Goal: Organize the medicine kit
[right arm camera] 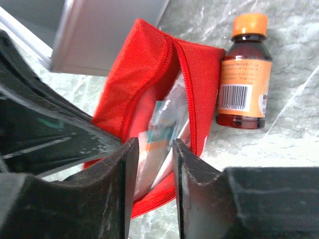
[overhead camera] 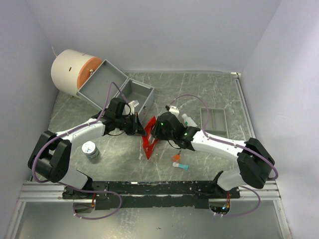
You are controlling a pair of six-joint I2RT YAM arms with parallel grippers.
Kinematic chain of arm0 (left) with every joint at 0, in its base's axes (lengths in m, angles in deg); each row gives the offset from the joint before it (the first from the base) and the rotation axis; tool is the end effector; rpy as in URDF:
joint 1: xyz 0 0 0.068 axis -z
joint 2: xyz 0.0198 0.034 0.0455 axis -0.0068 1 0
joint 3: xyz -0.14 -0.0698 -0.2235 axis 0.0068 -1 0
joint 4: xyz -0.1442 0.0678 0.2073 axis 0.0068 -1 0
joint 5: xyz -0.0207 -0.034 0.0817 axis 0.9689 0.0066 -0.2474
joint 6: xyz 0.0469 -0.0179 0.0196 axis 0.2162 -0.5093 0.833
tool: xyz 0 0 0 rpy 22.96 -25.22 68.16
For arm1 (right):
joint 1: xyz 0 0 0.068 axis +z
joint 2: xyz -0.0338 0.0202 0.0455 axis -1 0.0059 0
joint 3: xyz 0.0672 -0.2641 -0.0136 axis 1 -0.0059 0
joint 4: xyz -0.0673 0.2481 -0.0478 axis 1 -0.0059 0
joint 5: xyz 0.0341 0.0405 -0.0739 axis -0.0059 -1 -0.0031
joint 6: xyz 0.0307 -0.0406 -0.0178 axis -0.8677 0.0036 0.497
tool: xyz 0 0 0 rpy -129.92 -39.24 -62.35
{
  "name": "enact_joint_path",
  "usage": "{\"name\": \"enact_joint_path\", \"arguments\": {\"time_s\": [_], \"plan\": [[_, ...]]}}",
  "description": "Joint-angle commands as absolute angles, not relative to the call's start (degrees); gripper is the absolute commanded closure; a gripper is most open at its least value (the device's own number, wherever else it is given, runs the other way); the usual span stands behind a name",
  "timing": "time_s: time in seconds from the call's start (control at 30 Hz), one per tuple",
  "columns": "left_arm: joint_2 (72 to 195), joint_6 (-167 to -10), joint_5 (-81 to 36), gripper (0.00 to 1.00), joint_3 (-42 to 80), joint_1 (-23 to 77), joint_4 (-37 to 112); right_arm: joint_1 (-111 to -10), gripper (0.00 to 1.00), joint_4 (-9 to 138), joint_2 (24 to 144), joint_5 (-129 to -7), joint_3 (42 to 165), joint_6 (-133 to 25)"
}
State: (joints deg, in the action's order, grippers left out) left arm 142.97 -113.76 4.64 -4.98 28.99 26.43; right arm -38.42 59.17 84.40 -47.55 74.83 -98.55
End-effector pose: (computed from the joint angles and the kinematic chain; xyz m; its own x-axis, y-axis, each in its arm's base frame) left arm 0.2545 -0.1623 0.2032 -0.9504 -0.0387 -0.3087 0.2181 0.6246 -0.7498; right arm 0.1939 0.2291 0.2160 -0.7653 0.2673 -0.5855 -0.0915 0.8553 0.5100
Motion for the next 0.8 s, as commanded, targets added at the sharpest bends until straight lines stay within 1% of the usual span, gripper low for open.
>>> {"name": "enact_joint_path", "arguments": {"time_s": [0.0,0.13,0.3,0.4,0.5,0.77], "plan": [[142.32,-112.50,4.12,0.93,-2.95,28.69,26.03,-39.10,0.65,53.74,80.44,-47.61,79.03,-98.14],[141.87,-111.93,3.84,0.93,-2.70,28.67,25.42,-39.21,0.62,50.53,76.28,-45.92,79.35,-97.37],[140.56,-111.58,3.82,0.93,-2.62,28.69,24.31,-39.37,0.60,39.98,71.80,-37.10,77.82,-97.71],[139.60,-111.18,4.50,0.93,-2.38,28.65,23.60,-39.58,0.59,32.65,69.64,-31.78,76.36,-100.71],[138.73,-111.07,5.17,0.93,-2.15,28.67,22.85,-39.78,0.57,24.43,68.20,-27.71,74.61,-107.29],[135.22,-110.00,5.76,0.93,-3.21,28.70,19.92,-39.90,0.52,15.59,65.15,-27.86,66.63,-117.93]]}}
